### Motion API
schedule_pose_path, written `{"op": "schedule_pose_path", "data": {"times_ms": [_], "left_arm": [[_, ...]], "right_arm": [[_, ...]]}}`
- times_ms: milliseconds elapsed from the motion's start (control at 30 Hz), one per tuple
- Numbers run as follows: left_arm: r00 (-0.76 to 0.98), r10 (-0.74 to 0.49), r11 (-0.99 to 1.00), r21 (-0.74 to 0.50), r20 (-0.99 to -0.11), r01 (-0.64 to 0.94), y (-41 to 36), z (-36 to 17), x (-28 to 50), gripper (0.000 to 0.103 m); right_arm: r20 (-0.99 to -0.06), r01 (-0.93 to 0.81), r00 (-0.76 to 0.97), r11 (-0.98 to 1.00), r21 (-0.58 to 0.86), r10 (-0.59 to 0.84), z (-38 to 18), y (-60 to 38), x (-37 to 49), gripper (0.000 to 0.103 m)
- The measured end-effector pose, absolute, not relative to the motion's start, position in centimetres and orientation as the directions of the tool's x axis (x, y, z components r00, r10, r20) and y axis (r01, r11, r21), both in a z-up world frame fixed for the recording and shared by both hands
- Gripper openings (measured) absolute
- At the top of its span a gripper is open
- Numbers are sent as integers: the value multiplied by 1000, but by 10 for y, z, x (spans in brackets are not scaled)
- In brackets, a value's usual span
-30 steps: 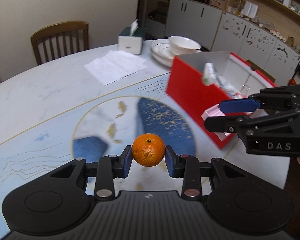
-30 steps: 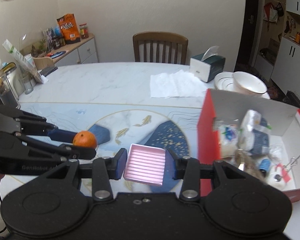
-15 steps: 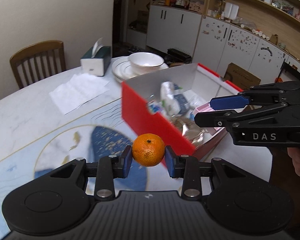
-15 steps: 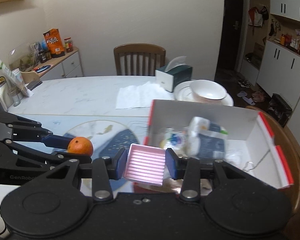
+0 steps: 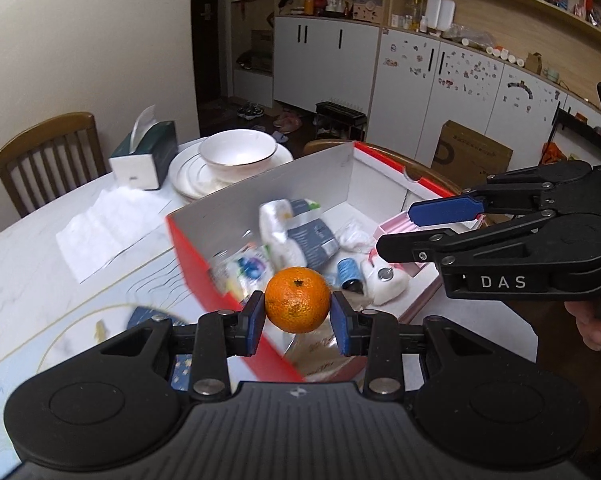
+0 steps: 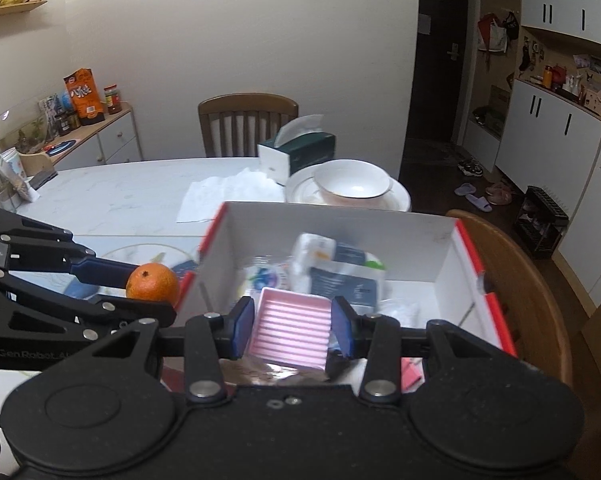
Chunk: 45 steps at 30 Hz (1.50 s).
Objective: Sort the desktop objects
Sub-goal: 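Carry the tangerine and soap dish into the red box and release both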
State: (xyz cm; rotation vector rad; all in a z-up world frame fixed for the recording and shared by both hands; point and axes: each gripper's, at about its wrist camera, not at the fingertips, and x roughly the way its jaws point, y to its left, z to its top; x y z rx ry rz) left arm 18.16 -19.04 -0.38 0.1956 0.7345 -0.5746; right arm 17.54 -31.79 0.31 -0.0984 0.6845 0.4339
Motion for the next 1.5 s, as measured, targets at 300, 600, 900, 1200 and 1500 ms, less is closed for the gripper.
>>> {"op": "schedule_pose_path", "data": {"times_ms": [300,600,900,1200,1500], "left_arm": [[575,-406,809,13,-710,588,-236,-17,203,33],[535,-382,797,24,-754,603,-263,-38,233,34],[484,-348,781,37,-803,623,-284,-57,254,34],[432,-332,784,9,-838,621,-292,-73,272,34],[384,-313,770,4,-869,638,-306,-85,282,34]], "right_arm": [[-670,-415,663,909,42,333,-16,-349,207,41],[-697,-440,637,898,24,331,-31,-355,243,41],[-755,-481,569,877,17,326,-53,-349,276,41],[-819,-471,494,881,31,293,-67,-349,301,41],[-836,-470,455,880,67,307,-73,-349,312,41]]}}
